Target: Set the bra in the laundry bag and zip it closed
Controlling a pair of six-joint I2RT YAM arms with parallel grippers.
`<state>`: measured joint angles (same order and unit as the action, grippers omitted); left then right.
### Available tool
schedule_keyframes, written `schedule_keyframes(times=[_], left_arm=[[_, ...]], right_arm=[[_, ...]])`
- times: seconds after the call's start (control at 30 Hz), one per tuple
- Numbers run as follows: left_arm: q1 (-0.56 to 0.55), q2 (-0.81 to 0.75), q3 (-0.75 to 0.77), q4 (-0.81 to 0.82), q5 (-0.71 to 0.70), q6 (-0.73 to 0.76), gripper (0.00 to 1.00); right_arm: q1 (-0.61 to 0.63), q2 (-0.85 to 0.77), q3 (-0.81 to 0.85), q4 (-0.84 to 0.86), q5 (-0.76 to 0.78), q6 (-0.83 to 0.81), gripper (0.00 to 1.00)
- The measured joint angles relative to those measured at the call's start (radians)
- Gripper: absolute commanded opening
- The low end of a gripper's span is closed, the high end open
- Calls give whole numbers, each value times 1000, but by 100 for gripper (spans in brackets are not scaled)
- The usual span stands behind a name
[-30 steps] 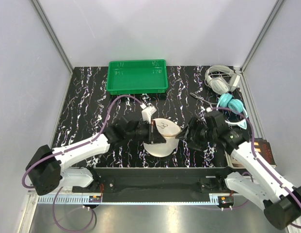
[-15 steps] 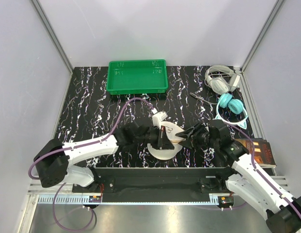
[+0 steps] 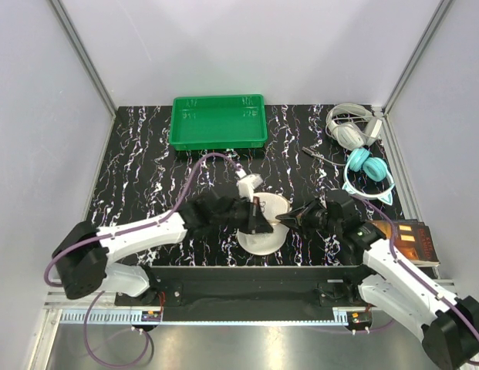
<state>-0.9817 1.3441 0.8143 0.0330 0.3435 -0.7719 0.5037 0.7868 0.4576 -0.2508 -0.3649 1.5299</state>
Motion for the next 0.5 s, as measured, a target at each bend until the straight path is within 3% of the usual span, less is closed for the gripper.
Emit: schedule_keyframes(times=[0.1,0.3,0.5], left_arm=[[83,-82,-48,-61,6,26,0],[380,-295,-141,-248,19,104,0],[447,-399,-181,-308,68,148,0]], right_arm=[[0,43,5,43,-21,-44,0],[-36,180,59,117,-117,-165,0],[-72,424,255,134,-287,-362,0]])
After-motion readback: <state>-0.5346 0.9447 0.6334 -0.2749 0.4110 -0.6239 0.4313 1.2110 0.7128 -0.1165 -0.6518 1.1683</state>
